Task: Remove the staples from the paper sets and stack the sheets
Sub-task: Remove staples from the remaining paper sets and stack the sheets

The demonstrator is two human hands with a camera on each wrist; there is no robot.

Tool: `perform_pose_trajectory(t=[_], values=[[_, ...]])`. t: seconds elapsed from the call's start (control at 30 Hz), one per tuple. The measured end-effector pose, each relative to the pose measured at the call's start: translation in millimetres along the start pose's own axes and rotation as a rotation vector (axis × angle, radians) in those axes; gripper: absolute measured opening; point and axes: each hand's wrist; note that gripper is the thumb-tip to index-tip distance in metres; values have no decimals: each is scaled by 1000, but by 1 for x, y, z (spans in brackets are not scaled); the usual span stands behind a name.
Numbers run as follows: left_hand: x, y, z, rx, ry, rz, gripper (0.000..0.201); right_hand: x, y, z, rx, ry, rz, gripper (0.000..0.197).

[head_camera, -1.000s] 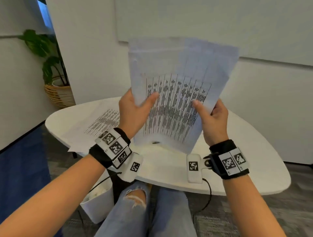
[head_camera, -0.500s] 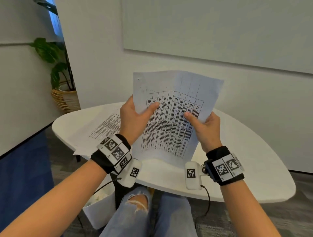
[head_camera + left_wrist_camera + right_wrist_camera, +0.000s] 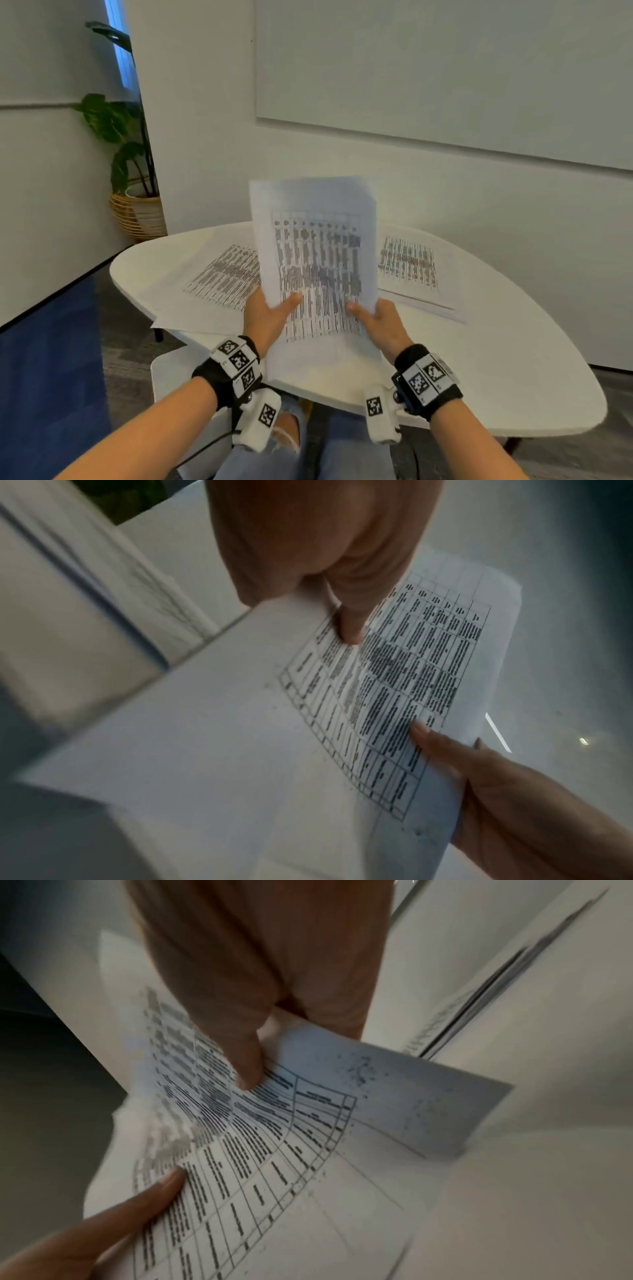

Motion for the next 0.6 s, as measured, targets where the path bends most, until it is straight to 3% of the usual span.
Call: perform_pose_trajectory(t=[0.1, 0.2, 0.3, 0.37, 0.43, 0.5, 0.6], values=[[4, 6, -6, 68, 24, 22, 40, 11, -9, 11, -141, -25, -105, 20], [11, 18, 1, 140, 19, 50, 41, 25, -11, 14, -326, -34, -164, 33], [17, 37, 16, 228, -37, 92, 40, 38, -3, 2, -334, -12, -255, 24], [20, 50, 23, 264, -63, 116, 36, 53, 3, -4, -387, 53, -180, 21], [18, 63, 26, 315, -47, 118, 37, 72, 7, -3, -652, 152, -96, 38], [15, 72, 24, 373, -19, 108, 37, 83, 3, 1, -959, 210, -194, 54], [10, 77, 19, 429, 97, 80, 28, 87, -7, 5, -1211, 240, -352, 55]])
Point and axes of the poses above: each hand's wrist, its own x-axis towards the middle knuckle, its own y-axis out of the back of the hand, z = x × y, and after that the axes turned 6 degrees about -x, right-handed
